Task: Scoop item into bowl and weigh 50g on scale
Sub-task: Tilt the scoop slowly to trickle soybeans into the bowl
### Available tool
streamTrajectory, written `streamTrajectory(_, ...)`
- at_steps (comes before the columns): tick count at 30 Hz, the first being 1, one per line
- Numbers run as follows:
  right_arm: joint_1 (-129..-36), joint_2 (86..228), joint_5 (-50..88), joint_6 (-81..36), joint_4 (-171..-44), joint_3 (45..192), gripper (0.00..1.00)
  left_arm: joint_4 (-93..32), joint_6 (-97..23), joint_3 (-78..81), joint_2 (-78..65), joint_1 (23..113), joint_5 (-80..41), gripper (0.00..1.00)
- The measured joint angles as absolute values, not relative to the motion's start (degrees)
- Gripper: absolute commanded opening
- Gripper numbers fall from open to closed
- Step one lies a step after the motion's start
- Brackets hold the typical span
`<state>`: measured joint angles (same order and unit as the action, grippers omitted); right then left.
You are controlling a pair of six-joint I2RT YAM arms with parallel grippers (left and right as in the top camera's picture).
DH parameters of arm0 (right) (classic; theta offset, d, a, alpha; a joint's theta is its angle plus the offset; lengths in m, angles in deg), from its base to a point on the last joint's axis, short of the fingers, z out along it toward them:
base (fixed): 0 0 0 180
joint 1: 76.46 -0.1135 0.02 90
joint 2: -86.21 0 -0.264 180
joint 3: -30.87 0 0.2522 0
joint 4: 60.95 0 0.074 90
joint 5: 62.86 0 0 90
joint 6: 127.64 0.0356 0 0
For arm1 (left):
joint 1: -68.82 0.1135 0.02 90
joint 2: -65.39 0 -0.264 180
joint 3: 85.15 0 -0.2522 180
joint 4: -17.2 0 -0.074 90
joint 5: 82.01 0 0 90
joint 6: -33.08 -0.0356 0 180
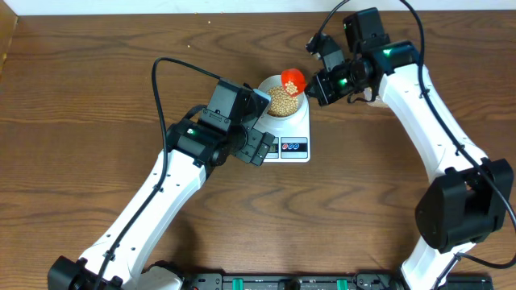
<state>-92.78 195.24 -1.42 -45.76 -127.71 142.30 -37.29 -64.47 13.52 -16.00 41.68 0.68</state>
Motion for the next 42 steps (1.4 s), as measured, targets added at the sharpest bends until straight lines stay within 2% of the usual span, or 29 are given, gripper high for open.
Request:
streamTrajectory(15, -92.7, 195.2, -1.3, -45.8, -127.7, 142.3, 0.01, -37.3, -64.5, 13.5, -16.0, 41.7, 0.7, 0.92)
streamTrajectory(24, -97.3, 195.2, 6.8, -45.8, -127.8, 142.3, 0.01, -37.3, -64.5, 13.5, -16.0, 41.7, 0.7, 0.91)
streamTrajectory(42, -98.9, 195.2, 11.6, -45.9, -127.8, 142.3, 0.01, -37.3, -64.5, 13.5, -16.0, 41.7, 0.7, 0.92)
